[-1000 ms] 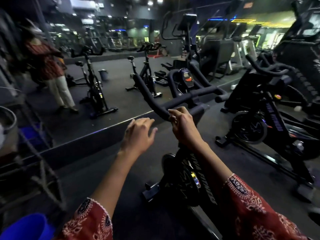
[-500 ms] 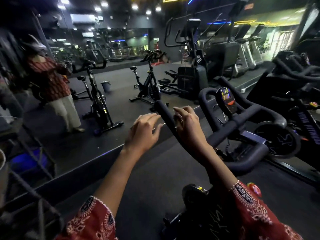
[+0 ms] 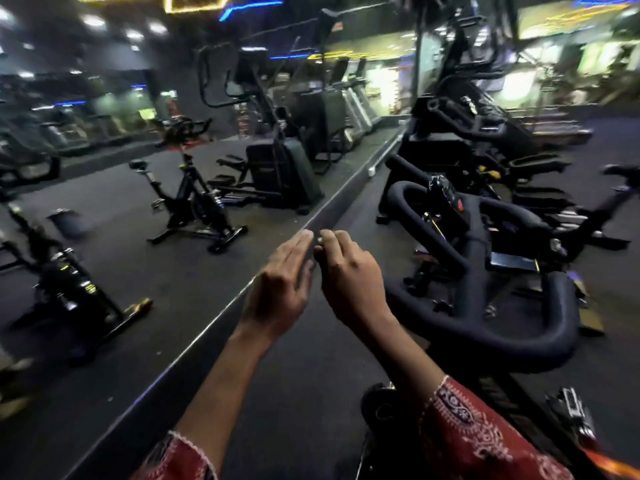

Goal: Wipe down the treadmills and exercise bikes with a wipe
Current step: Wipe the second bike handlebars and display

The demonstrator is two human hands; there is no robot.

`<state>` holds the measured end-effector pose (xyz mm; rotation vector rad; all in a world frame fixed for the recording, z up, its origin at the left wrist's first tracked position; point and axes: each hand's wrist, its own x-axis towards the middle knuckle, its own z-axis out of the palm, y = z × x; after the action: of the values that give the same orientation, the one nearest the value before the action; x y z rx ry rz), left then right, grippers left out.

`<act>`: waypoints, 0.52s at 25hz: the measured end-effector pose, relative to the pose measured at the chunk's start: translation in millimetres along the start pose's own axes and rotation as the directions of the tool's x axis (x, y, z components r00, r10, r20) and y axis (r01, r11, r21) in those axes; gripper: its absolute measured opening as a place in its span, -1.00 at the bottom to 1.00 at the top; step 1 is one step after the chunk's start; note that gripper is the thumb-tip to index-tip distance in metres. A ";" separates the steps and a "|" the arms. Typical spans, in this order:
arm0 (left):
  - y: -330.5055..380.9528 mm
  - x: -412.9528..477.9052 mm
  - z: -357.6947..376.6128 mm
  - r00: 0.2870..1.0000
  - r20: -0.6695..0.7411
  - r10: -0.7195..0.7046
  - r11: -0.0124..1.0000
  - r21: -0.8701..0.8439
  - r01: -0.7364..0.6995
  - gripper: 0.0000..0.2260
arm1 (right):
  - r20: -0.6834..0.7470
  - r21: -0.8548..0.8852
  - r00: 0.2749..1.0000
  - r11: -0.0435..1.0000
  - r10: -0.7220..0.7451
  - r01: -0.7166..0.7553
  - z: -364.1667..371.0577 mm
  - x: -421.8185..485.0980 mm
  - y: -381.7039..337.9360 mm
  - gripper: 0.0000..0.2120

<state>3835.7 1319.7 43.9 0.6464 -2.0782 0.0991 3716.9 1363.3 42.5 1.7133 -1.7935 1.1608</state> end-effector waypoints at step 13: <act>-13.4 7.7 35.1 0.897 -0.086 0.434 0.900 -0.017 -0.436 -0.69 | -0.104 -0.103 0.971 0.969 0.214 -0.225 2.5 -25.3 3.6 -0.62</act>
<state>3812.0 1294.1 27.8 0.1398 -2.1083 0.3365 3718.4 1376.7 20.6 1.4008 -1.9899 1.1781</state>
